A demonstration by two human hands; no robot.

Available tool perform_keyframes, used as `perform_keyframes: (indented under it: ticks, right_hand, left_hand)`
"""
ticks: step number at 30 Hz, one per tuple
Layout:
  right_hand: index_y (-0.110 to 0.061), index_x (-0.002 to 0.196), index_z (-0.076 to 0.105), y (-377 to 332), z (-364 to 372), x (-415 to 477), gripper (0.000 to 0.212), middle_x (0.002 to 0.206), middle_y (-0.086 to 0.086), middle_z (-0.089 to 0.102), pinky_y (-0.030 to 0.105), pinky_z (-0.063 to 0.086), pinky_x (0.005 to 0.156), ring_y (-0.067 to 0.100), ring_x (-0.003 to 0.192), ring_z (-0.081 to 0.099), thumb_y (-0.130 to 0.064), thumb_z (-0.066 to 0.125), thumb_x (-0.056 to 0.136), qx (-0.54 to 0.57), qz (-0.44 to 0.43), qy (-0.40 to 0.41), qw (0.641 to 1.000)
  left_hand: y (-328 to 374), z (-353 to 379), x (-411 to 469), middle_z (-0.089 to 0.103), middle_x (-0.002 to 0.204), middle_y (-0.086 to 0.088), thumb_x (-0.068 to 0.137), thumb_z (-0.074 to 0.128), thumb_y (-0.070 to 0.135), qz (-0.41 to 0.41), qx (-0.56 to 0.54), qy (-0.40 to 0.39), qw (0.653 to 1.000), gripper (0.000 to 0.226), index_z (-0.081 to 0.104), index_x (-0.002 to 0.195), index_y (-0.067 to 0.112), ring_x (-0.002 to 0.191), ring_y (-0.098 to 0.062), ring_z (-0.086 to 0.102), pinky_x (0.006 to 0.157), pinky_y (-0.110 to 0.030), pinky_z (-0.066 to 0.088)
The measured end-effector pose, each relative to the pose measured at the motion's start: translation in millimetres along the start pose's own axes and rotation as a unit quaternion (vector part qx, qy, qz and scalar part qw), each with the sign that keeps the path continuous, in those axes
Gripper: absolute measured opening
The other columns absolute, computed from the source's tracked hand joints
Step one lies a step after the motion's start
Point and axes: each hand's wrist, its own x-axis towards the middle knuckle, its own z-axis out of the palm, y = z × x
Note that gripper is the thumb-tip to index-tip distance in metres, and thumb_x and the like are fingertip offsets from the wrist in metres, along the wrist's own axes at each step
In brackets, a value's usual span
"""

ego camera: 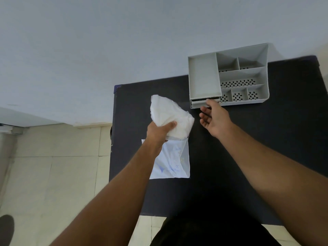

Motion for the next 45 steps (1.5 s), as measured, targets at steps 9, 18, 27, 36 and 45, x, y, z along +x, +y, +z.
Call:
perform_keyframes:
  ticks: [9, 18, 27, 36, 45]
  right_hand:
    - [-0.021, 0.086, 0.064, 67, -29, -25, 0.011, 0.074, -0.003, 0.06, 0.027, 0.044, 0.057, 0.009, 0.055, 0.05, -0.027, 0.065, 0.094, -0.047, -0.017, 0.053, 0.997]
    - [-0.026, 0.098, 0.065, 55, -25, -33, 0.019, 0.091, -0.002, 0.067, 0.033, 0.048, 0.071, 0.013, 0.071, 0.056, -0.044, 0.066, 0.092, -0.028, 0.002, 0.057, 0.998]
    - [-0.018, 0.09, 0.064, 63, -18, -39, 0.012, 0.077, -0.002, 0.061, 0.029, 0.048, 0.061, 0.011, 0.062, 0.053, -0.028, 0.061, 0.093, -0.047, -0.013, 0.084, 0.995]
    - [-0.016, 0.093, 0.062, 105, -37, -54, 0.014, 0.079, 0.0, 0.06, 0.028, 0.046, 0.056, 0.012, 0.061, 0.051, -0.028, 0.056, 0.095, -0.066, -0.018, 0.136, 0.988]
    - [-0.02, 0.089, 0.06, 99, -43, -55, 0.012, 0.08, 0.0, 0.061, 0.028, 0.046, 0.056, 0.012, 0.062, 0.052, -0.028, 0.055, 0.097, -0.08, -0.022, 0.122, 0.989]
  left_hand:
    - [-12, -4, -7, 0.068, 0.119, -0.001, 0.082, 0.085, 0.016, -0.006, -0.032, -0.012, 0.999, 0.042, 0.061, 0.113, 0.026, 0.11, -0.024, 0.066, 0.092, -0.048, 0.06]
    - [-25, -25, -19, 0.069, 0.123, -0.002, 0.083, 0.084, 0.014, -0.01, -0.071, -0.009, 0.997, 0.053, 0.059, 0.13, 0.018, 0.113, -0.025, 0.067, 0.092, -0.049, 0.06]
    - [-25, -34, -25, 0.067, 0.129, -0.003, 0.077, 0.089, 0.019, -0.011, -0.095, -0.019, 0.995, 0.066, 0.058, 0.135, 0.02, 0.117, -0.028, 0.065, 0.091, -0.051, 0.06]
    - [-23, -27, -31, 0.068, 0.129, -0.003, 0.083, 0.083, 0.014, -0.009, -0.121, -0.044, 0.992, 0.06, 0.057, 0.136, 0.019, 0.118, -0.027, 0.065, 0.09, -0.046, 0.061]
    - [-22, -20, -35, 0.07, 0.127, -0.005, 0.084, 0.082, 0.012, -0.017, -0.119, -0.066, 0.991, 0.056, 0.06, 0.135, 0.017, 0.116, -0.027, 0.067, 0.091, -0.047, 0.06]
